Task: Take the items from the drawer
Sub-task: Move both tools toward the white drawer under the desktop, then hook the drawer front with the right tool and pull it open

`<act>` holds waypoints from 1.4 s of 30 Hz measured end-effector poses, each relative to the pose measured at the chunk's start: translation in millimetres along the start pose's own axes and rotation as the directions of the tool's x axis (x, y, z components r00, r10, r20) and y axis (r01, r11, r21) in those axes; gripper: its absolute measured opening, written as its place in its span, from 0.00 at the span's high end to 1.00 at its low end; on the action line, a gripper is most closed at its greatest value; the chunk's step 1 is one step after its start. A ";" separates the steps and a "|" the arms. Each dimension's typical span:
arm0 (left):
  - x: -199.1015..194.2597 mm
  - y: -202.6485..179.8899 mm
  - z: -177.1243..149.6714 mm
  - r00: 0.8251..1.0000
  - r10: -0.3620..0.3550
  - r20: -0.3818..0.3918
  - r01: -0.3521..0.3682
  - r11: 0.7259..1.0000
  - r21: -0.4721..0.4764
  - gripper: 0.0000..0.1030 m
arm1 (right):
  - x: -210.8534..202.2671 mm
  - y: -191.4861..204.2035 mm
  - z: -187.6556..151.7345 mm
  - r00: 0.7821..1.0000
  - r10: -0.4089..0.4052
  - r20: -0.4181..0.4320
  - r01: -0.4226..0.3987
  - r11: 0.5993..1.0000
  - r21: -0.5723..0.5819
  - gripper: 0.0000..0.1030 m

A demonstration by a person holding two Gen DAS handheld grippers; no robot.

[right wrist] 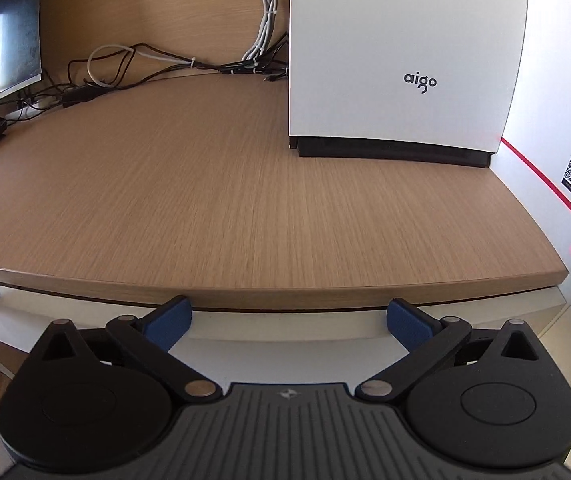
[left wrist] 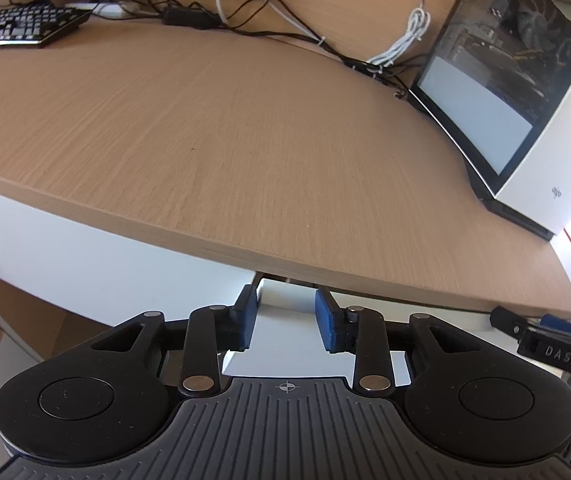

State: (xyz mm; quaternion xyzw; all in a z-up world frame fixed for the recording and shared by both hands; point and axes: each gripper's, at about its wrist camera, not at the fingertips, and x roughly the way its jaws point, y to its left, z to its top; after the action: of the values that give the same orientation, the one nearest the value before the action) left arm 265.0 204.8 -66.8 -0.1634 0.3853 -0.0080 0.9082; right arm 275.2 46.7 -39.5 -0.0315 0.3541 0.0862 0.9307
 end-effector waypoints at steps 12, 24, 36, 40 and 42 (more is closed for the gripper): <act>-0.9 3.7 -0.7 1.000 -0.017 -0.007 0.017 1.000 0.006 0.65 | -2.2 0.3 0.6 0.999 0.000 -0.034 0.000 1.000 0.000 0.00; 1.0 13.6 1.2 1.000 0.014 0.027 -0.012 0.997 -0.070 0.74 | -8.6 2.7 -3.6 0.999 0.004 -0.046 -0.004 1.000 -0.004 0.00; 3.2 2.7 4.3 1.000 0.019 -0.009 -0.019 1.000 -0.012 0.70 | 0.1 -1.4 5.9 0.999 -0.012 -0.053 0.013 1.000 0.019 0.00; 2.2 0.6 2.4 1.000 0.021 -0.008 -0.021 1.000 -0.005 0.69 | -0.4 -0.7 5.3 0.998 -0.013 -0.061 0.014 1.000 0.010 0.00; 0.7 0.1 0.1 1.000 0.022 -0.008 -0.022 1.000 -0.001 0.69 | -0.3 -0.9 7.2 0.997 -0.010 -0.077 0.010 1.000 0.005 0.00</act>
State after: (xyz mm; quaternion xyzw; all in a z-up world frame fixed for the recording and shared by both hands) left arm 265.5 204.9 -67.2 -0.1595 0.3905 0.0015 0.9067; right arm 279.9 46.6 -33.9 -0.0338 0.3896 0.0793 0.9169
